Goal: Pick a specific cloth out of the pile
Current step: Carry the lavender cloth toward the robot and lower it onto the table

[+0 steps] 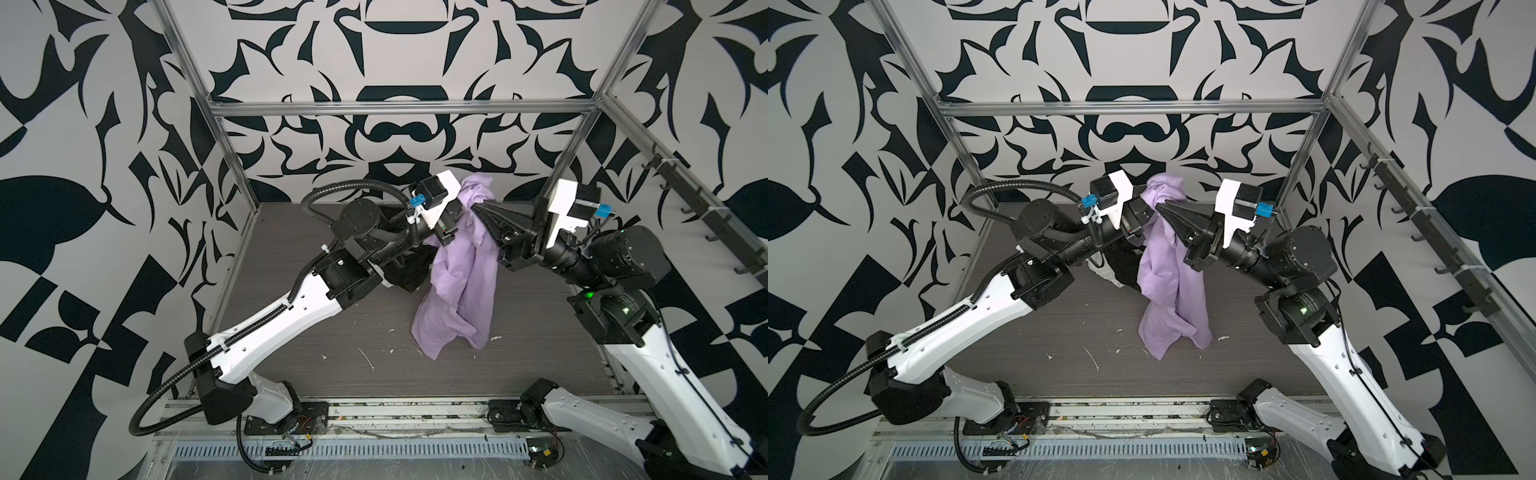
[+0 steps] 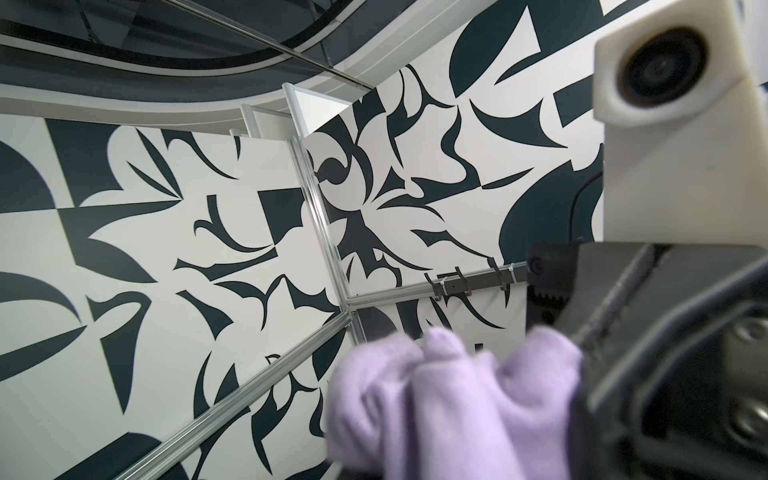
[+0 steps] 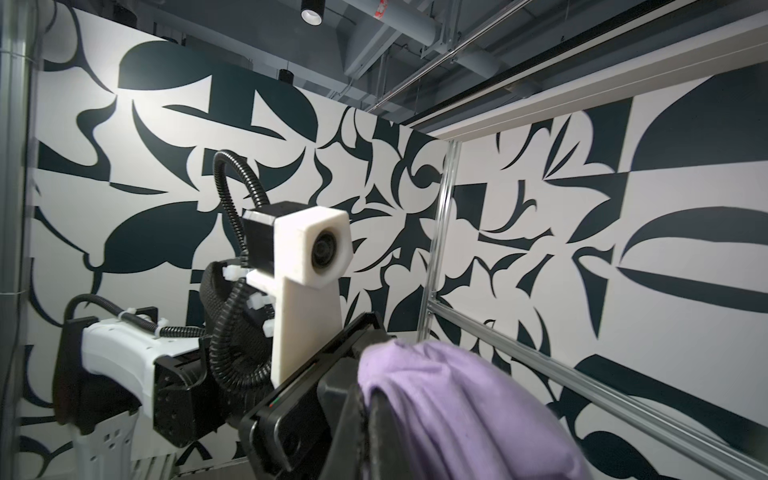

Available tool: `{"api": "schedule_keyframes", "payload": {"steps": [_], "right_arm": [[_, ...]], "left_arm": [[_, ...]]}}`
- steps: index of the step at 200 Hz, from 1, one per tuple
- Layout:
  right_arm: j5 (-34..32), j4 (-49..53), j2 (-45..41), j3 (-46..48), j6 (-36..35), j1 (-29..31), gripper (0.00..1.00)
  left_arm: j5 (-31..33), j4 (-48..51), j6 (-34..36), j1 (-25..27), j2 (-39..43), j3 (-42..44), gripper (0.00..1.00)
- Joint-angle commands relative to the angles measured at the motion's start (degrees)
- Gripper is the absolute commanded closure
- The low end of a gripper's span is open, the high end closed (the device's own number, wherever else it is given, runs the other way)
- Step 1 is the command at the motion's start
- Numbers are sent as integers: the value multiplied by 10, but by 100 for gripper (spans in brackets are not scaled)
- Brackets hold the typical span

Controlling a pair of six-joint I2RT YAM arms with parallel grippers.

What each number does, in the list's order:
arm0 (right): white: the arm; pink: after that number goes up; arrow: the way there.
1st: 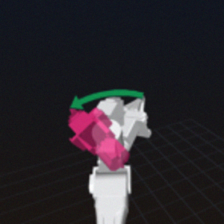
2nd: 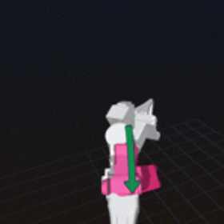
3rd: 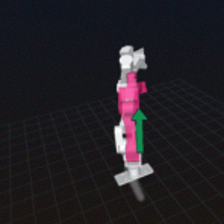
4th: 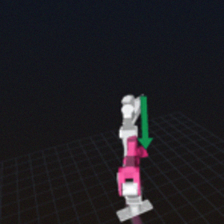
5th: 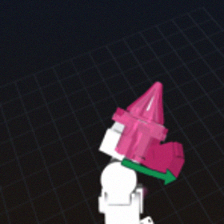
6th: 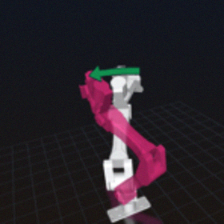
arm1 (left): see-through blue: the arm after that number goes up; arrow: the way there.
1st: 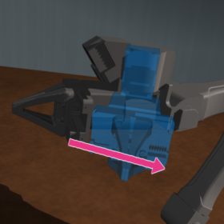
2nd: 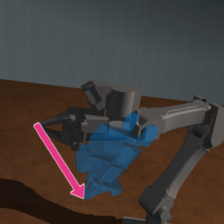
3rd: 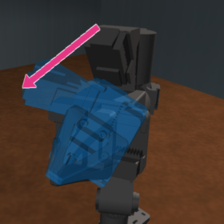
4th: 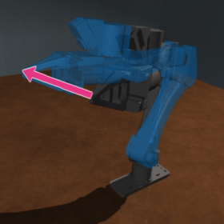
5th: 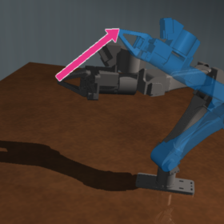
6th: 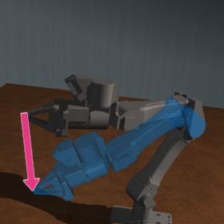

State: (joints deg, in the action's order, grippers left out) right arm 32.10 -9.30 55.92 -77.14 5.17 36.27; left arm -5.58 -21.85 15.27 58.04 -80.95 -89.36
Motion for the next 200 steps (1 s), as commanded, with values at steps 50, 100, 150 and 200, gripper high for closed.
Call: {"api": "schedule_keyframes", "payload": {"steps": [50, 100, 150, 200], "right_arm": [[-106, 0, 40, 72, -33, 149, 100], [-130, -5, 89, 99, -34, 196, 100], [-99, -63, 153, 105, 21, 217, 100], [-85, -83, 199, 97, 38, 223, 100]], "left_arm": [[89, -2, 13, 4, 174, 184, 100], [146, 51, 6, 4, 278, 285, 100], [183, 82, -2, 4, 325, 334, 100], [213, 119, -15, 4, 365, 364, 100]]}}
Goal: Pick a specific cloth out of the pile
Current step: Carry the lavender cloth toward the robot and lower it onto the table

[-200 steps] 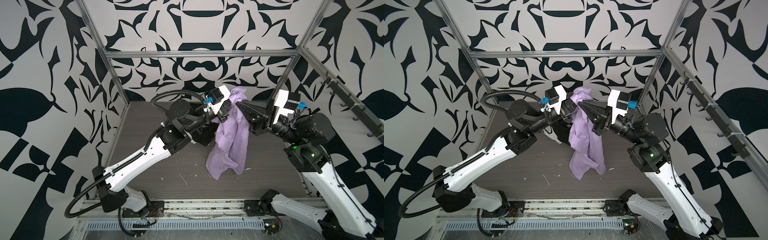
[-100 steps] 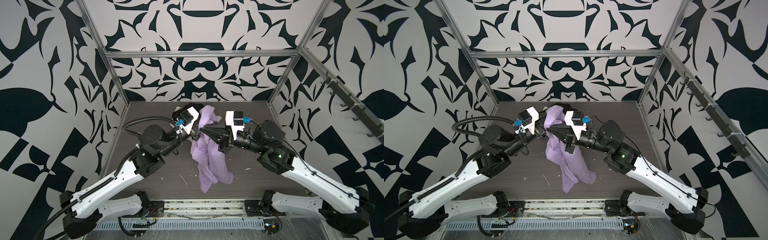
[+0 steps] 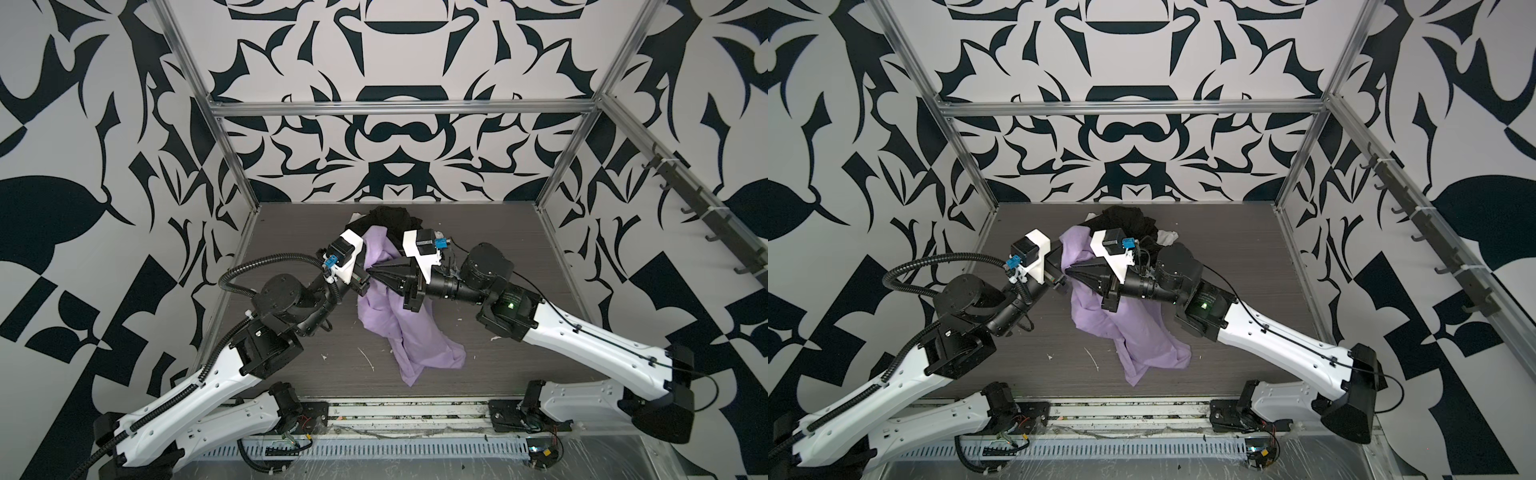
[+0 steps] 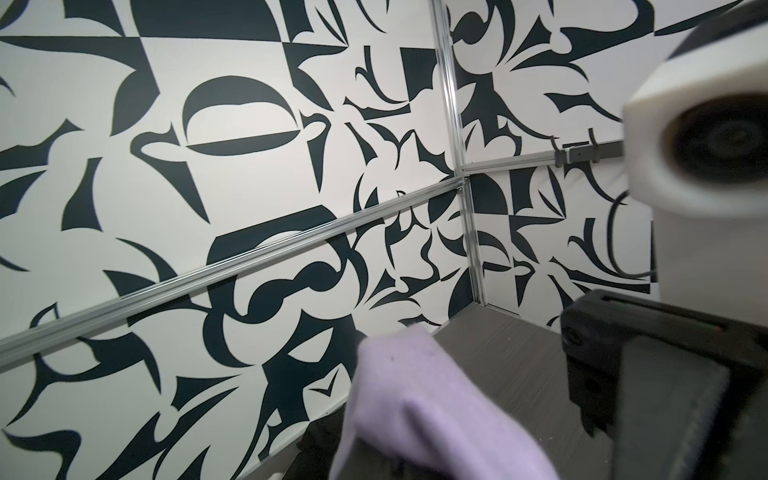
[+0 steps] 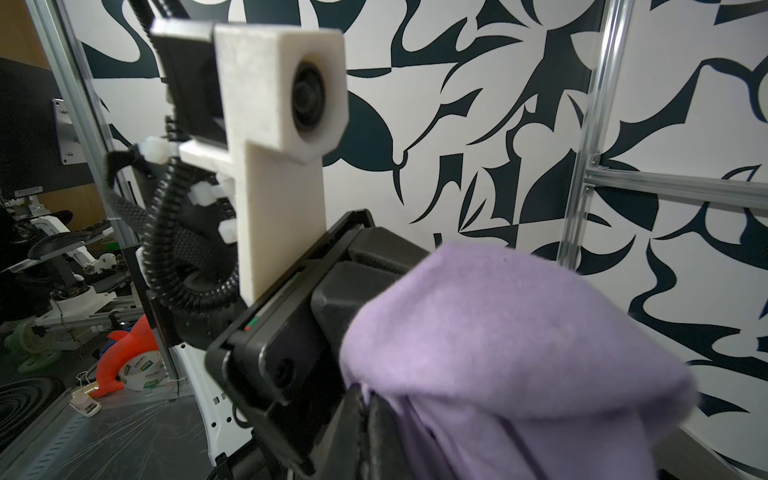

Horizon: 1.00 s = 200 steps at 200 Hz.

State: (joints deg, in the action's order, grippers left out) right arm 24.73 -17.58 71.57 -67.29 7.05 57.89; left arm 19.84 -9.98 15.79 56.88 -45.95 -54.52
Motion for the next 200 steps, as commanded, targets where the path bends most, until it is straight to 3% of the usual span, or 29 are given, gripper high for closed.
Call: {"api": "schedule_keyframes", "payload": {"steps": [1, 79, 200], "right_arm": [[-11, -1, 43, -2, 20, 6, 100], [-42, 5, 10, 75, 20, 7, 100], [-203, 127, -233, 367, 50, 3, 100]], "left_arm": [[-41, 2, -21, 16, 16, 17, 100], [-41, 47, -75, 16, 23, 47, 100], [-106, -43, -297, 27, -15, 263, 100]]}}
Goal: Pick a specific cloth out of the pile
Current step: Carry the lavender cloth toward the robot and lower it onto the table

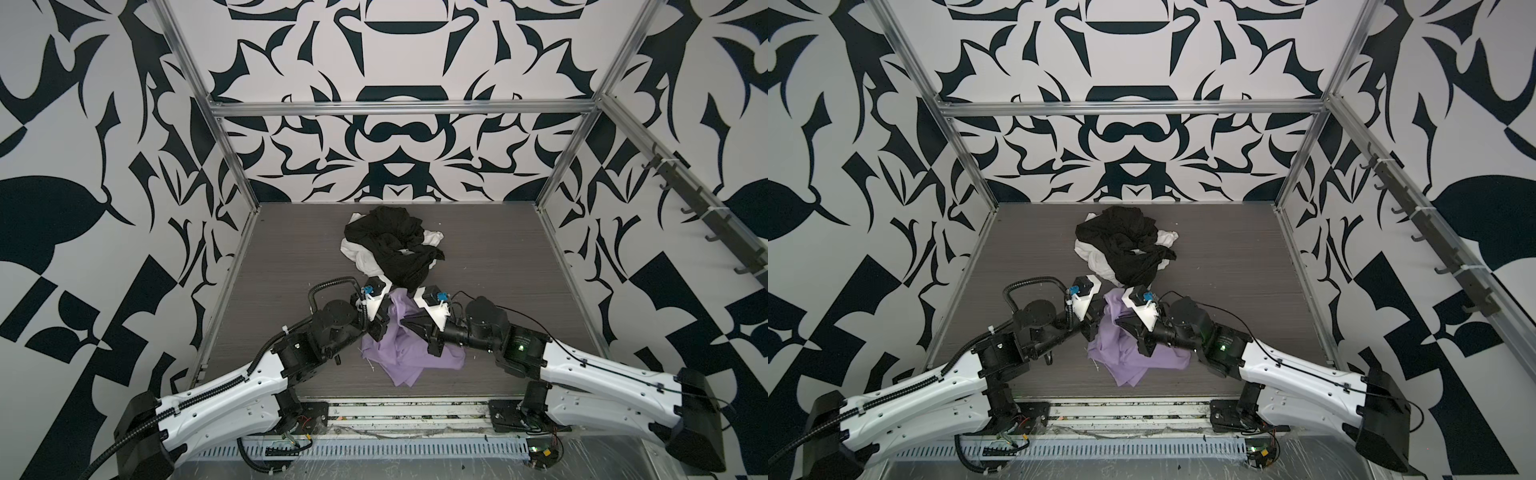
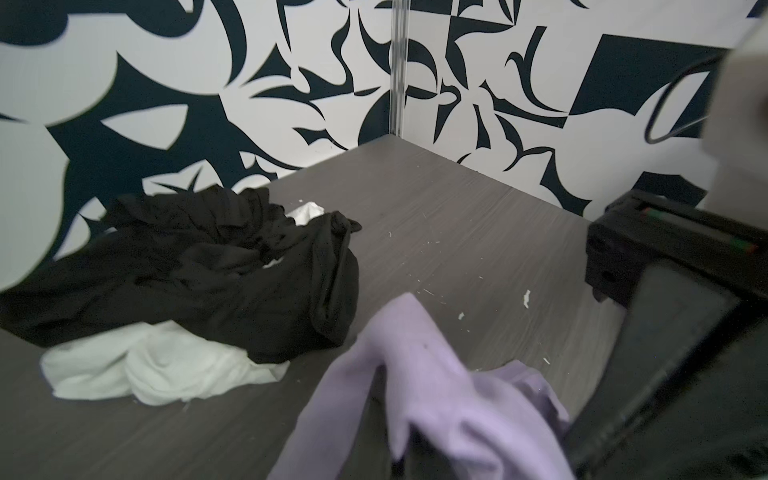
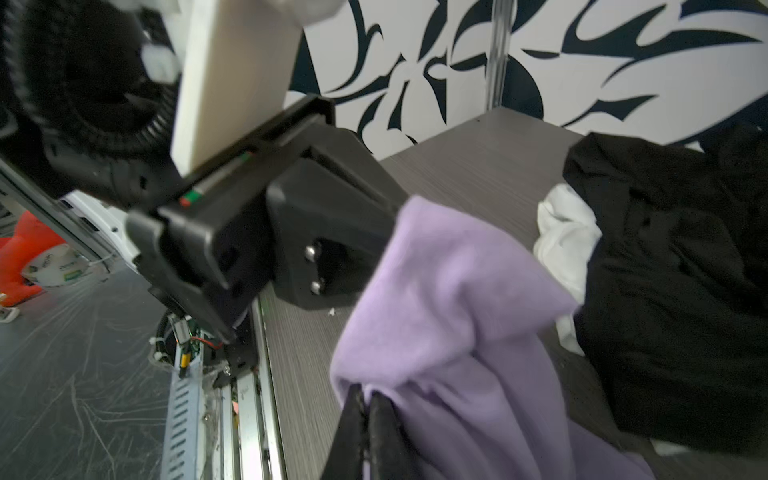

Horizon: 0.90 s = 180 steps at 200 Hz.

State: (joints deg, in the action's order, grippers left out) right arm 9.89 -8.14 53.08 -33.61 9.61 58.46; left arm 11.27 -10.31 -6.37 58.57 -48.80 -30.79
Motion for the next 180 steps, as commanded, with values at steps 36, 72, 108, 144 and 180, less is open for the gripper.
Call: {"api": "schedule_keyframes", "payload": {"steps": [36, 72, 108, 144, 180], "right_arm": [[-140, 91, -112, 95, 80, -7, 100], [-232, 143, -107, 157, 157, -9, 100], [-263, 164, -116, 198, 229, -12, 100], [-266, 229, -115, 151, 233, -24, 67], [-257, 353, -131, 52, 191, -27, 35]], "left_arm": [[-6, -56, -128, 40, -10, 89, 100], [-20, -121, -170, 50, -87, 137, 95], [-37, -184, -192, 66, -183, 152, 73], [-31, -156, -191, 70, -153, 145, 39], [-27, 22, -163, 71, -26, 106, 6]]}}
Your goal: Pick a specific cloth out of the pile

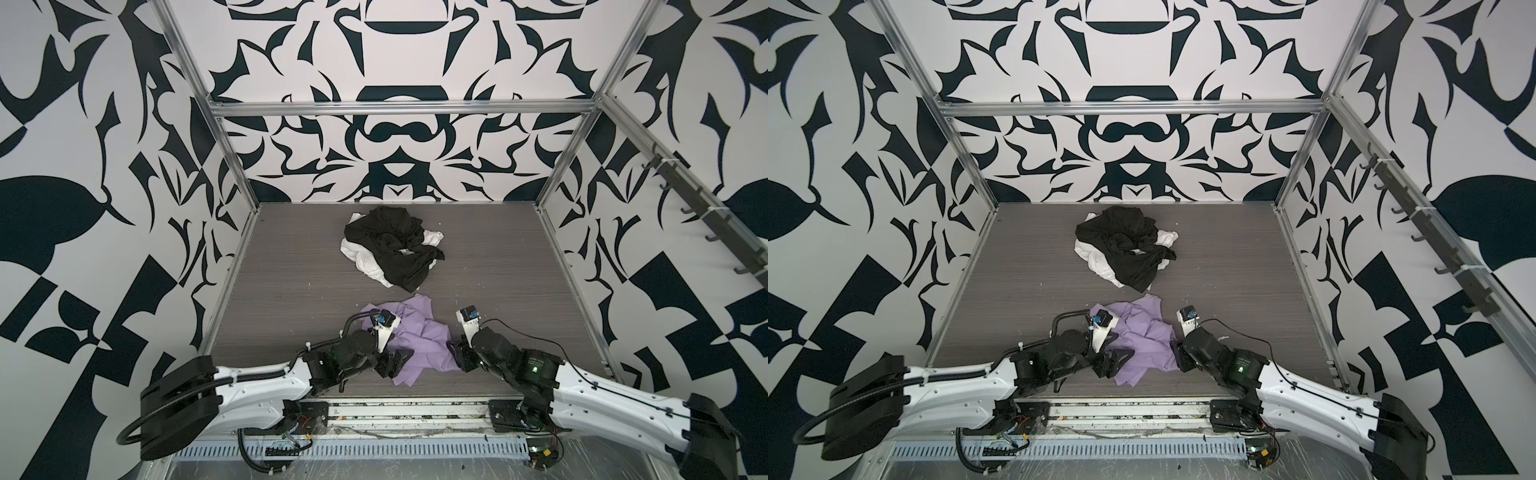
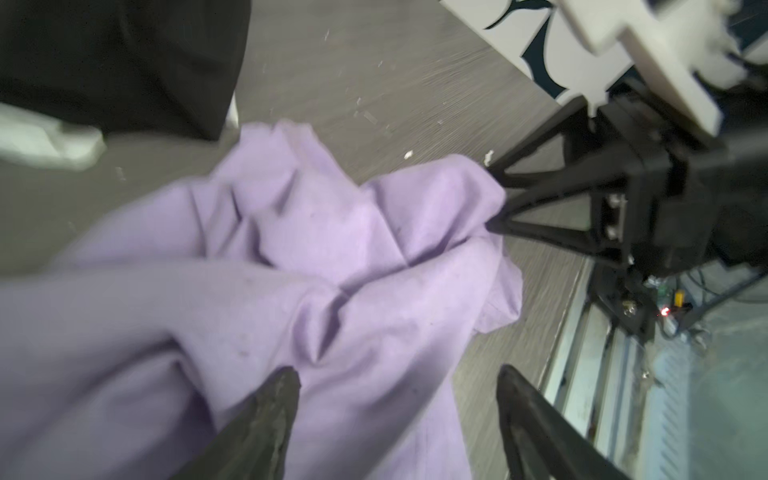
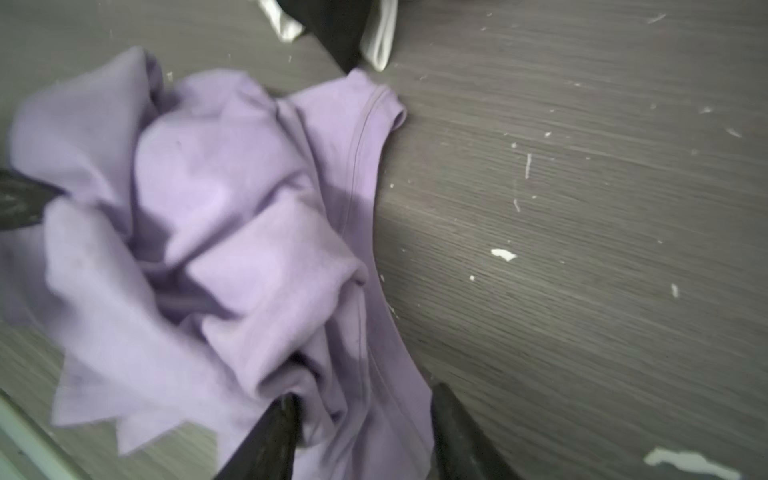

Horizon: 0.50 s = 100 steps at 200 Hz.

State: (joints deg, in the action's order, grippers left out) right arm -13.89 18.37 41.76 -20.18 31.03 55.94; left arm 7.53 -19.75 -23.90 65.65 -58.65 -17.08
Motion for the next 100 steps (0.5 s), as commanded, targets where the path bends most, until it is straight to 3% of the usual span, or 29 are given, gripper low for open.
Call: {"api": "schedule_keyframes", "payload": {"steps": [1, 9, 27, 49, 63, 78, 91, 100], "right_arm": [[-21, 92, -19, -83, -25, -3, 35], [-33, 110, -24, -103, -39, -3, 31], [-78, 119, -37, -134, -77, -8, 27], [-144, 87, -31, -146, -147, -46, 24], [-186, 10, -24, -115, -232, -79, 21], [-227, -163, -12, -41, -365, -110, 18], [-229, -329, 32, 16, -444, -163, 21], [-202, -395, 85, 26, -452, -216, 24]], "left_arm": [[12, 122, 14, 0, 77, -31, 5], [28, 158, 19, 0, 111, -33, 0], [80, 221, 31, 0, 196, -39, 0], [200, 260, 59, -2, 269, -49, 1], [299, 263, 104, -3, 276, -56, 1], [396, 223, 196, -14, 254, -51, 0], [433, 131, 257, -82, 218, -32, 0], [333, 132, 257, -189, 193, -39, 0]]}}
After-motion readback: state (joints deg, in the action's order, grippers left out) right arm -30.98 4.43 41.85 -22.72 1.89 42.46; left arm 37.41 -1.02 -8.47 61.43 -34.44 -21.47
